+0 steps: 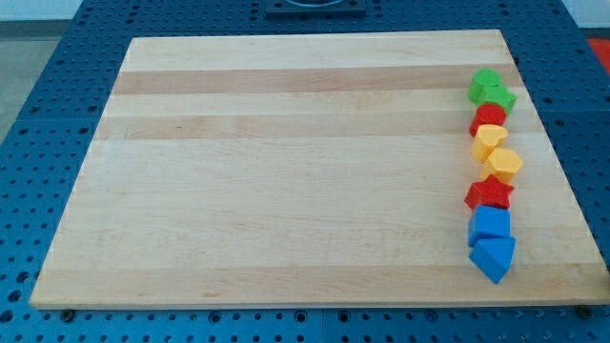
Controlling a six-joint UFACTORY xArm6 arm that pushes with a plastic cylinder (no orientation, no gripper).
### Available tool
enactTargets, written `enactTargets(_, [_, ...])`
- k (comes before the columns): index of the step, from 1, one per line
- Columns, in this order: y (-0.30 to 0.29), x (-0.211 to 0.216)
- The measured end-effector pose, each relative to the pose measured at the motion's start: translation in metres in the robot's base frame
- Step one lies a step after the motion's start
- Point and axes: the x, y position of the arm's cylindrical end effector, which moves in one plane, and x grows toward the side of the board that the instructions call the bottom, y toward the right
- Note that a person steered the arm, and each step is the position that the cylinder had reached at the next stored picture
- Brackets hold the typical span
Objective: Drag blue triangle towards left
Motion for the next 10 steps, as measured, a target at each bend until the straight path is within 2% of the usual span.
enactTargets(2, [-0.089, -0.002])
enactTargets(3, [-0.072, -0.002])
enactTargets(4, [-0.022, -0.003])
enactTargets(5, [-0.025, -0.016])
enactTargets(9, [-0.216, -0.026])
enactTargets(10, [-0.211, -0.026])
